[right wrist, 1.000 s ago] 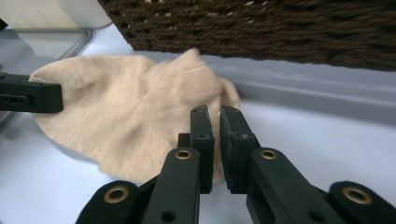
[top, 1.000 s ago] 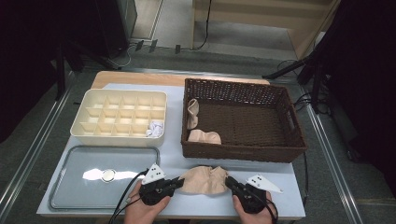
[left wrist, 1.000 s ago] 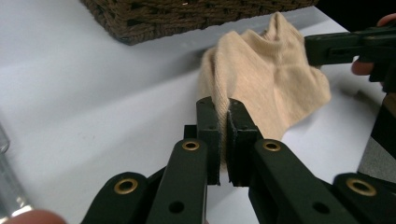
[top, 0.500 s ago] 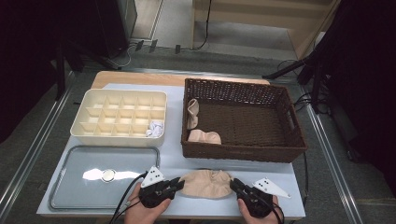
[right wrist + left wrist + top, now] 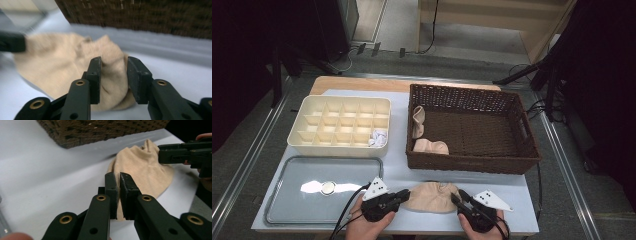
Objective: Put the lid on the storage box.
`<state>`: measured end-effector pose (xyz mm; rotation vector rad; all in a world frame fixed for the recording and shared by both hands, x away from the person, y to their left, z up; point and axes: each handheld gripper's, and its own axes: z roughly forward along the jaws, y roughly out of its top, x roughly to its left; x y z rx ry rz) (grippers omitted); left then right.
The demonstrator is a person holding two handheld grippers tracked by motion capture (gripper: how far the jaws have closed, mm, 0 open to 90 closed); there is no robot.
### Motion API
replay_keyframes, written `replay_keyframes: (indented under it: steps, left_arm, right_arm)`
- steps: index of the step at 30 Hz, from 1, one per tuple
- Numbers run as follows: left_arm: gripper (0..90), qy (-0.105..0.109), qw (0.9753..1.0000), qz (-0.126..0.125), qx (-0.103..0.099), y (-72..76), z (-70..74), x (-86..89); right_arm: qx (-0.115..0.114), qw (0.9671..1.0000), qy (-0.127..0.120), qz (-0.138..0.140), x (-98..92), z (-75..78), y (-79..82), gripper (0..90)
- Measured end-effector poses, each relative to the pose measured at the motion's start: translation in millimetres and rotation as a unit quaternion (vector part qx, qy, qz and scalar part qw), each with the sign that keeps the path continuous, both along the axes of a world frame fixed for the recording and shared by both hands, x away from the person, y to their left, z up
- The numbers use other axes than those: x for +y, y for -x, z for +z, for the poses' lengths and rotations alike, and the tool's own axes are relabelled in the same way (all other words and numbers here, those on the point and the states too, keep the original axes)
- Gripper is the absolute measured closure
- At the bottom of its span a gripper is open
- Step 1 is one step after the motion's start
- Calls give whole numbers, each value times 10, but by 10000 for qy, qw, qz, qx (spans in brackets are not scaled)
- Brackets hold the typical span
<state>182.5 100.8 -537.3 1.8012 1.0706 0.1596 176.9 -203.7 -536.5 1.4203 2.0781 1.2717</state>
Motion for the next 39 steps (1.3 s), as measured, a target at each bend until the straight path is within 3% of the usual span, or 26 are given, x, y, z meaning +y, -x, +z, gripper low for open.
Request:
replay_keyframes:
  steps: [1,7,9,10,13,16,17,19,22,23,27,30,32,35,39]
  left_arm:
    - [882,-7,10000,32,25,-9,-8,12]
    - [868,-48,9999,126,47,-14,-12,42]
    - [762,22,9999,156,-35,1,30,43]
    - [718,22,9999,156,-35,1,30,43]
    - [675,142,9992,312,-222,18,140,81]
    - [690,196,9989,333,-265,27,180,84]
    - [741,193,9988,333,-293,33,195,77]
    - [760,219,9989,253,-319,44,215,37]
    - [824,230,9991,104,-331,58,233,-75]
    - [853,236,9992,21,-311,55,234,-122]
    - [874,150,9993,-263,-236,41,205,-324]
    - [882,-37,9993,-375,-22,-25,74,-471]
    - [887,-69,9993,-365,9,-36,40,-490]
    - [900,-221,9988,-421,85,-47,-58,-530]
    - [900,-218,9990,-369,96,-49,-67,-533]
  right_arm:
    - [3,9999,66,-77,-23,4,-7,870]
    - [-33,9999,121,-34,-66,18,-18,883]
    - [-216,9997,-3,-104,-72,57,20,775]
    - [-216,9997,-3,-104,-72,57,20,775]
    - [-308,9987,-230,-335,-128,71,33,573]
    - [-145,9994,-177,-246,-123,23,18,532]
    - [-26,9998,-93,-177,-91,-38,15,524]
    - [-56,9997,-102,-195,-73,-42,21,526]
    - [-23,9996,-96,-261,-20,-40,41,584]
    - [-37,9995,-56,-298,12,-41,55,651]
    - [30,9996,-101,-263,21,-39,54,747]
    - [113,9995,-239,-188,-10,-16,43,840]
    - [131,9994,-283,-155,-19,-7,42,843]
    - [105,9983,-565,-94,-81,50,55,847]
    - [34,9984,-569,-39,-102,111,70,848]
